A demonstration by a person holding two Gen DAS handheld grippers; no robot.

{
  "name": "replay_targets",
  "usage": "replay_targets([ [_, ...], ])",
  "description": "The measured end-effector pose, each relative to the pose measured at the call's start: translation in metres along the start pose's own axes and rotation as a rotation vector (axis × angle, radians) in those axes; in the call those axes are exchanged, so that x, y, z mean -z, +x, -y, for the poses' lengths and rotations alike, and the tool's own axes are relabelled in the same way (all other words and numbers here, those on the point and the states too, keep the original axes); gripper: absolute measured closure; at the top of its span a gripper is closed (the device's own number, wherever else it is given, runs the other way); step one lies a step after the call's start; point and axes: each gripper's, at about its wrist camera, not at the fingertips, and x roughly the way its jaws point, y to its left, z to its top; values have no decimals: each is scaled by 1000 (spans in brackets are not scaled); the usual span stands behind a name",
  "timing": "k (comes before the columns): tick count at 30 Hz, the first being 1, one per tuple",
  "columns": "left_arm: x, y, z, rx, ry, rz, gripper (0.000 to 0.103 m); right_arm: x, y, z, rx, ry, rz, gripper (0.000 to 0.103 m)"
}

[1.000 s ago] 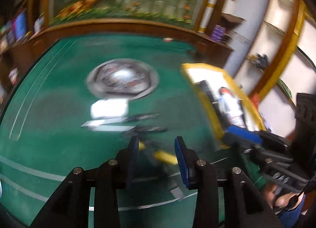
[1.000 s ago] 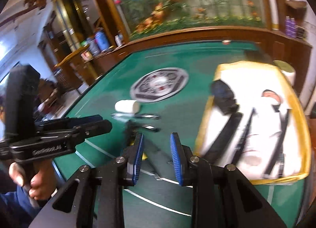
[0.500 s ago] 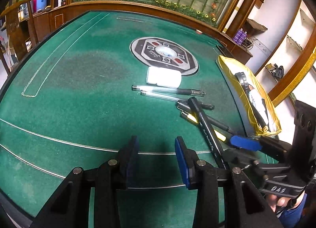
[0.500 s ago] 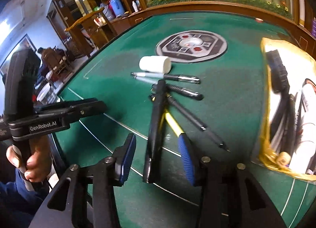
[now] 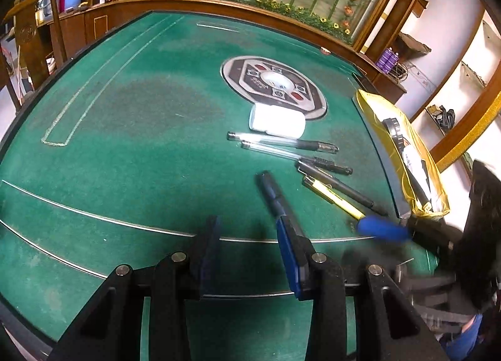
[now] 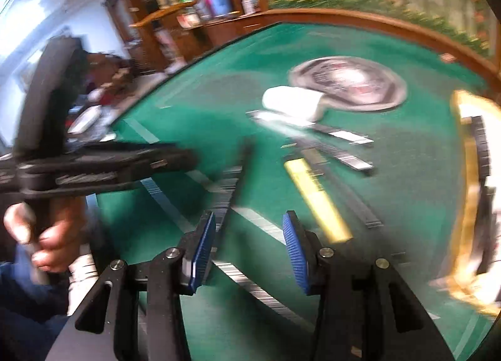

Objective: Organize rigid objects
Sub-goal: 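Grasp a black-and-yellow pen with right tool while left tool grasps a black marker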

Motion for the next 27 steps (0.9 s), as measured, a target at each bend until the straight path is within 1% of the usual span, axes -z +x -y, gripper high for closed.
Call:
replay_targets([
  [1,0,1,1,1,3,-4,63,-1,-1,8,35,11,1,59],
  [3,1,3,4,2,9,-14,63,-1,1,20,61,34,-22,60],
  [6,2,6,4,-1,6,-28,63,0,8,31,95,34,-62,60],
  [7,2,6,4,-2,5,-34,63,1,9,34,99,35,-62,63],
  [8,3,7,4,-7,3,-41,63,1,10,32,105,26,-68,64],
  [9,3,8,4,-12,2,-44,63,0,10,28,122,-3,-75,71],
  [11,4,9,4,-17,1,-48,63,0,10,24,137,-29,-85,74],
  [12,4,9,4,-21,1,-50,63,-1,10,20,119,-43,-88,79],
  [13,4,9,5,-25,2,-51,63,1,9,15,97,-60,-92,88],
  [14,4,9,5,-33,4,-51,63,0,10,11,81,-75,-101,92],
  [16,6,10,6,-43,8,-53,63,-3,15,8,92,-89,-102,92],
  [18,7,13,7,-50,13,-67,58,-7,22,10,105,-87,-103,92],
  [20,8,14,9,-60,21,-69,54,-10,28,6,102,-114,-103,92],
  [21,9,14,11,-72,30,-65,52,-10,28,2,104,-132,-104,91],
  [23,10,16,14,-95,44,-60,52,-11,30,-3,110,-168,-105,92],
  [24,10,17,17,-116,54,-55,52,-12,31,-3,109,-165,-106,92],
  [25,10,19,21,-150,74,-50,54,-13,32,-3,107,-167,-109,94],
  [26,11,19,23,-181,85,-45,72,-12,32,-3,113,-171,-110,95],
  [27,11,20,25,-226,100,-33,87,-12,31,-4,122,-167,-106,95],
])
